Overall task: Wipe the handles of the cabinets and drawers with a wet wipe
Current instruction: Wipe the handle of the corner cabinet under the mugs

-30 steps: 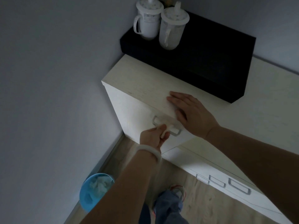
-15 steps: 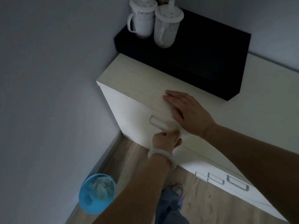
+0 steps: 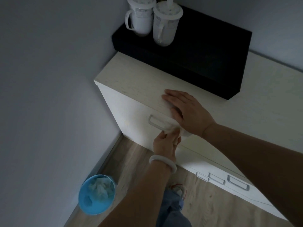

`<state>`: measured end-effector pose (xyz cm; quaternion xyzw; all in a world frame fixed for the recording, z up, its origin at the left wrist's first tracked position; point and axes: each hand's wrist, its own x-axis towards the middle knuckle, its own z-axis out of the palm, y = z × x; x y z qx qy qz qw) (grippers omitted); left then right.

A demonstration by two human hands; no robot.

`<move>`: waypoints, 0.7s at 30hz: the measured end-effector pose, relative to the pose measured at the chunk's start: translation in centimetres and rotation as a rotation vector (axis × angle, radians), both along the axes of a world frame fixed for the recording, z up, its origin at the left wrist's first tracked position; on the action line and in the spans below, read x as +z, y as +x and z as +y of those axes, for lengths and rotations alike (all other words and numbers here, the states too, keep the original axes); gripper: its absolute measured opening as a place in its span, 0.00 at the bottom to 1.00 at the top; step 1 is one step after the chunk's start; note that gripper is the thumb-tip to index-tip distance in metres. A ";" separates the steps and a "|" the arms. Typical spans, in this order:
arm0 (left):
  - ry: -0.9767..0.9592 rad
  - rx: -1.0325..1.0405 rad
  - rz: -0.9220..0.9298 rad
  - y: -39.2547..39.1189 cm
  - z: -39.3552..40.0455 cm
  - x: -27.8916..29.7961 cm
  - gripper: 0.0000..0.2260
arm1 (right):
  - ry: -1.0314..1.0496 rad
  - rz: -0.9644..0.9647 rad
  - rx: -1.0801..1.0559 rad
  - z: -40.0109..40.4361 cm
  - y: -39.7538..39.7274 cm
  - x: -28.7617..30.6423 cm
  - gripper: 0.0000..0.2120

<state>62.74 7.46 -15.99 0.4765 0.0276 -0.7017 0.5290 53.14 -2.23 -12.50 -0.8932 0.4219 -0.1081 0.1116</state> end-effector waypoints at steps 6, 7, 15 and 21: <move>-0.071 -0.197 -0.026 2.6 -0.1 -0.8 0.06 | -0.012 -0.008 -0.001 0.0 0.1 0.0 0.23; -0.078 -0.252 -0.067 3.2 -0.4 -0.7 0.04 | -0.013 -0.006 -0.001 0.0 0.1 -0.1 0.23; -0.014 -0.225 -0.166 8.7 -2.9 -0.6 0.03 | -0.026 -0.007 -0.002 0.0 -0.1 -0.2 0.22; 0.160 -0.081 -0.019 5.5 -1.7 0.2 0.04 | -0.040 -0.003 -0.002 0.1 0.1 0.0 0.23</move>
